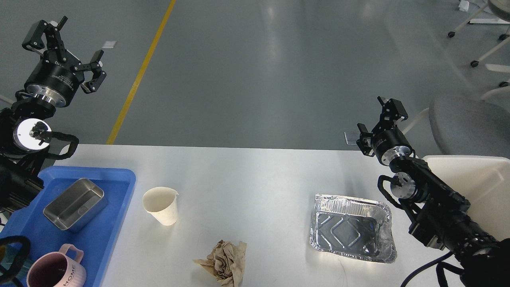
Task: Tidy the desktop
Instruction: 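Raise the left gripper and swing the right gripper out beside the table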
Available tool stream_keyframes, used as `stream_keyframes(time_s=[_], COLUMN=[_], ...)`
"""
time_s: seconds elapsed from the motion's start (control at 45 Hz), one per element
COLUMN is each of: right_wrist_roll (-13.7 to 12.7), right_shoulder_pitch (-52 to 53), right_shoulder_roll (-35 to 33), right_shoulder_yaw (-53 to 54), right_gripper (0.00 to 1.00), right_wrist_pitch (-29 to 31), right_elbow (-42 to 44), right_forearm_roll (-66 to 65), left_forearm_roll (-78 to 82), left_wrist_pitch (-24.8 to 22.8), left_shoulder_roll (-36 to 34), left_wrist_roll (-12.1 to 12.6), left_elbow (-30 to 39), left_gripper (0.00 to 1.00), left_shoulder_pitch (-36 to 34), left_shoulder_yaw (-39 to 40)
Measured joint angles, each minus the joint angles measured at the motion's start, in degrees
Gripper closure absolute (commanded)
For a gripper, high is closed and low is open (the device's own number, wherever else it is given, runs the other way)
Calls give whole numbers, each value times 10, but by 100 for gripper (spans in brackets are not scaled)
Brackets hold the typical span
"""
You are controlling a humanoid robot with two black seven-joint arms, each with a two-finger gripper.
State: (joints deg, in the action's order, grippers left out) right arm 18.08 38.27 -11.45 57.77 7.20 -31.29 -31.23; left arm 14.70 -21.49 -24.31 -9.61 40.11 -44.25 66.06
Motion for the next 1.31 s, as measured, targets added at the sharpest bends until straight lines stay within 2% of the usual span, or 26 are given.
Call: stream_keyframes(time_s=[0.244, 0.311, 0.422, 0.555, 0.733, 0.755, 1.044, 1.133, 1.311], right_wrist_roll=[0, 1, 8, 17, 21, 21, 30, 40, 53], right_shoulder_pitch=[1, 1, 2, 2, 2, 2, 4, 5, 5], right_shoulder_roll=[-88, -136, -228, -354, -528, -572, -836, -878, -900], right_shoulder_yaw=[-169, -221, -297, -331, -335, -334, -327, -326, -312], right_gripper=[0, 0, 0, 0, 0, 0, 0, 0, 0], right_wrist_pitch=[2, 4, 18, 62, 127, 135, 157, 178, 233], right_elbow=[-47, -79, -146, -242, -392, -434, -673, -685, -687], right_forearm_roll=[-75, -95, -135, -181, -212, -214, -228, -238, -270], left_forearm_roll=[-2, -2, -2, -1, 0, 0, 0, 0, 1], left_wrist_pitch=[-15, -14, -14, -13, -13, -13, -14, -14, -16], left_shoulder_roll=[42, 47, 49, 52, 57, 60, 66, 66, 66], left_wrist_roll=[-26, -38, -77, -111, -118, -118, -118, -118, -117], left_elbow=[0, 0, -1, -2, -2, -2, -2, -2, -2], left_gripper=[3, 3, 3, 3, 3, 3, 3, 3, 3], left_shoulder_pitch=[25, 31, 35, 37, 42, 44, 47, 47, 50], left_shoulder_yaw=[13, 18, 21, 17, 13, 13, 11, 9, 3])
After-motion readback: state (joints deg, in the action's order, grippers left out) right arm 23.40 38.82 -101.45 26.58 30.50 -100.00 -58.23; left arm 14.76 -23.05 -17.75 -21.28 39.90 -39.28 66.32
